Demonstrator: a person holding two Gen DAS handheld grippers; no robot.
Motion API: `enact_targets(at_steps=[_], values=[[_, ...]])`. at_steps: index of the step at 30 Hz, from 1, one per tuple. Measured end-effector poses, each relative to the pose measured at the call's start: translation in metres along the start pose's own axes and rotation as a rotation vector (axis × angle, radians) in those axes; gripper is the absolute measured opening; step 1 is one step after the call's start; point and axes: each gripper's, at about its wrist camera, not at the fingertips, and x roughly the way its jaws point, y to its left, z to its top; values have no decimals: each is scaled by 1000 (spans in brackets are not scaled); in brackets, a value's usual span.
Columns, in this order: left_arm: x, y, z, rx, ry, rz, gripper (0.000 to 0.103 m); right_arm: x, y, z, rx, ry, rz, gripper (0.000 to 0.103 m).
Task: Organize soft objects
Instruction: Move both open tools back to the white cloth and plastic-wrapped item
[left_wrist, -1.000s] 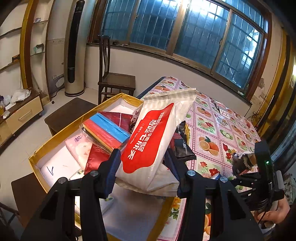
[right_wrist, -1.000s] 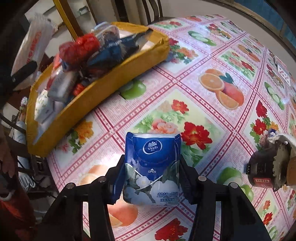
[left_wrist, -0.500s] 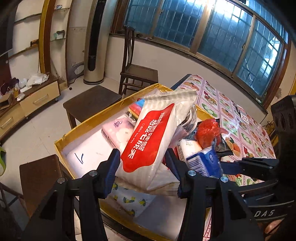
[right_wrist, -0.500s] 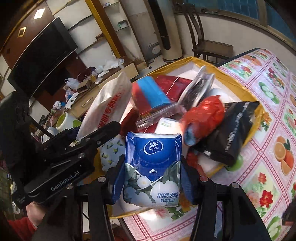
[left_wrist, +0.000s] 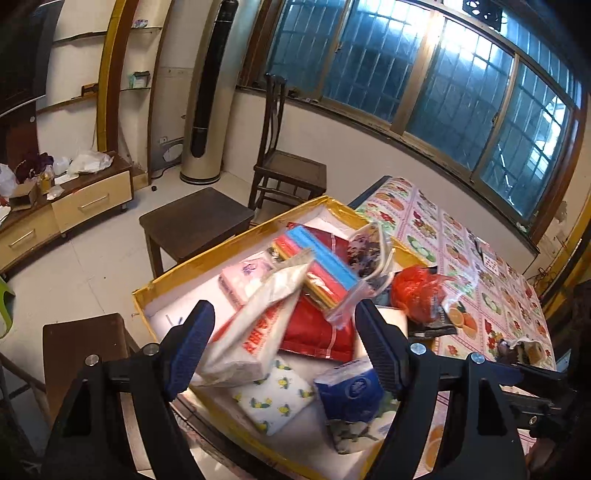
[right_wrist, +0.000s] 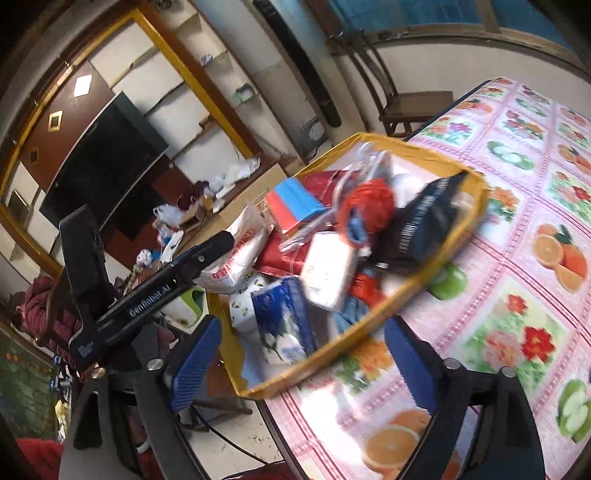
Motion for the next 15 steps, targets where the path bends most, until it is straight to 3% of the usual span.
enact_targets(at_steps=[5, 10, 15], values=[[-7, -55, -2, 101, 13, -125, 81, -71, -48, -15, 66, -100, -113, 96], [6, -129, -13, 216, 130, -299, 81, -158, -116, -31, 172, -189, -284, 99], [26, -194, -29, 322, 212, -356, 81, -208, -187, -58, 239, -194, -387, 99]])
